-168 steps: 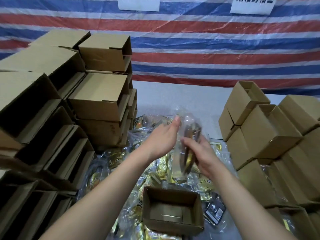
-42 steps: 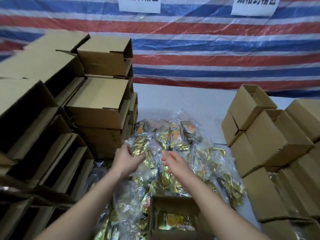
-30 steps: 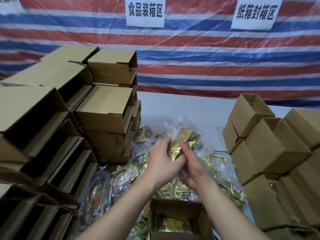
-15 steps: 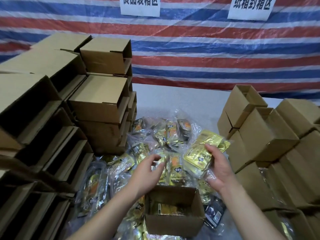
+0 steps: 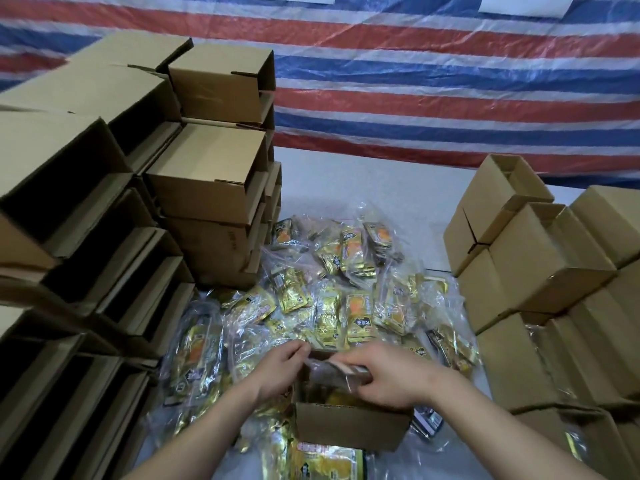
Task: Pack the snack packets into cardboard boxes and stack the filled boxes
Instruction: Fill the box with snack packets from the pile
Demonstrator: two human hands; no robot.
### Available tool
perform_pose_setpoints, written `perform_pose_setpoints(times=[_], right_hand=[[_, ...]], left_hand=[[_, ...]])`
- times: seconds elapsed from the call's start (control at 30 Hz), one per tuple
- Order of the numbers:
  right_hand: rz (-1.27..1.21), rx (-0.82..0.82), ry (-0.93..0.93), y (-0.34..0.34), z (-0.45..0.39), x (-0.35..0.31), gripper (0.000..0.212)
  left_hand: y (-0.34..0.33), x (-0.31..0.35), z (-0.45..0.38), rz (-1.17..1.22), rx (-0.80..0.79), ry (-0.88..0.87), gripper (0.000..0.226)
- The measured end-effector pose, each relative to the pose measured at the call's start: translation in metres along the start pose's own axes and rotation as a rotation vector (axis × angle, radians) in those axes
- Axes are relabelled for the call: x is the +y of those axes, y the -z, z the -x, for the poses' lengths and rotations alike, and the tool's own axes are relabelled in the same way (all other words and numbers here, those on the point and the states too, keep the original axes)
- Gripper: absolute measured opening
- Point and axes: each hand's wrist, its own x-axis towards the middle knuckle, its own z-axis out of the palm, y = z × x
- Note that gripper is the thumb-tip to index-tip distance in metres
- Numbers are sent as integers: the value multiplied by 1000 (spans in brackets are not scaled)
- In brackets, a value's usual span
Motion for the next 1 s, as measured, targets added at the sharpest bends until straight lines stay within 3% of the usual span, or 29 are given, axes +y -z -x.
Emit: perform_pose_setpoints(times=[0.13,0.23,0.37,0.5,0.63,0.73,0.87,1.0], right_hand=[[160,-187,-131,-17,-27,13,11],[262,-250,-191,-40,-50,24,24],[-32,-256,-265,-65,-60,31,46],[-303,-128,-275,-50,-45,29,58],[-118,-153,-334,-37,-29,35,20],[-69,-312,-438,-53,-37,34,32],[-313,-257,-573,-69,-46,33,38],[-411,-306,-564,-59,-42,33,48]], left_hand=[[-5,0,-1,83,40,-16,29],[-11,0,-3,37,73,-36,31],[-11,-6,-5,45,103,-33,29],[-10,-10,-5,31,98,-62,28],[-12,-10,-4,-12,81,-71,29],[-14,-10,-4,-36,98,-85,28],[-16,-10,-3,-72,104,-74,24],[-15,-9,-4,-61,119,-55,25]])
